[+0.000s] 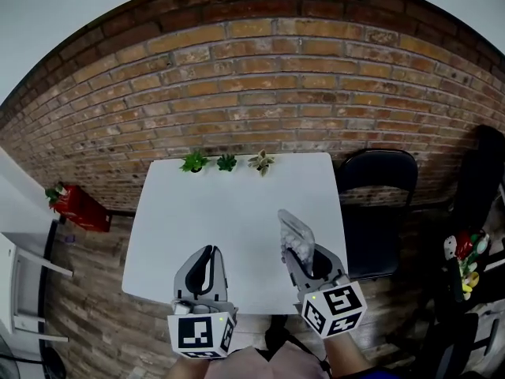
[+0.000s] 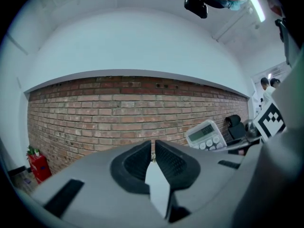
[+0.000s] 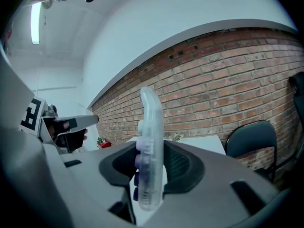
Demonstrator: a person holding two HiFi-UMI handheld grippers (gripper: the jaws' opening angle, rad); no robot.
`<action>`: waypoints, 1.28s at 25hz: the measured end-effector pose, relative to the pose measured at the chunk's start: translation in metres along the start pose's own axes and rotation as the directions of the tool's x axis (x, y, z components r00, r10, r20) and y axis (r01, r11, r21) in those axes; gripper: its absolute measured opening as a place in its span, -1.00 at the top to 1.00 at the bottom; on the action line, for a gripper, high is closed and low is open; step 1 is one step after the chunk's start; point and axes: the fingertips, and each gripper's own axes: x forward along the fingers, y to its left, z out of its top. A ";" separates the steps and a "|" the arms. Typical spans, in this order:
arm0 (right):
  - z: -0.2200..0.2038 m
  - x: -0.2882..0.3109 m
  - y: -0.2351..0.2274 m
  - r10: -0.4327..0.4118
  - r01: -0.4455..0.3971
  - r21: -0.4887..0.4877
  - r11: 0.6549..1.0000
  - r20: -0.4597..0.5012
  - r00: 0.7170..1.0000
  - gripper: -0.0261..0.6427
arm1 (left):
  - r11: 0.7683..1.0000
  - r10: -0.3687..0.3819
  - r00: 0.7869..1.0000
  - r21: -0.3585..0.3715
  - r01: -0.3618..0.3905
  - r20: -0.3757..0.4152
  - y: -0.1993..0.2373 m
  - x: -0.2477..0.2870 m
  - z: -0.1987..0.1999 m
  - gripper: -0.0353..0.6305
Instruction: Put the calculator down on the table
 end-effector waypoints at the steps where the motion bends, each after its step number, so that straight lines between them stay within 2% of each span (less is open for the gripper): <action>1: 0.006 0.008 -0.005 0.007 -0.007 0.001 1.000 0.006 1.000 0.52 | 1.000 0.003 1.000 0.009 -0.004 0.003 0.002 0.010 0.004 0.79; 9: 0.035 0.055 -0.026 0.050 -0.050 -0.001 0.999 0.025 0.998 0.52 | 0.998 0.045 0.999 0.040 -0.045 0.009 0.018 0.056 0.019 0.79; 19: 0.048 0.097 -0.017 0.042 -0.042 -0.020 0.999 0.015 0.999 0.52 | 0.999 0.028 0.999 0.016 -0.028 0.023 0.046 0.085 0.020 0.79; 24: 0.041 0.119 -0.012 0.021 -0.021 -0.015 1.000 -0.033 0.999 0.52 | 1.000 0.012 1.000 0.002 -0.012 0.016 0.065 0.099 0.015 0.79; 32: 0.010 0.153 -0.013 -0.010 0.012 0.013 1.000 -0.131 0.991 0.52 | 0.999 -0.007 0.998 -0.039 0.005 -0.055 0.091 0.119 -0.017 0.79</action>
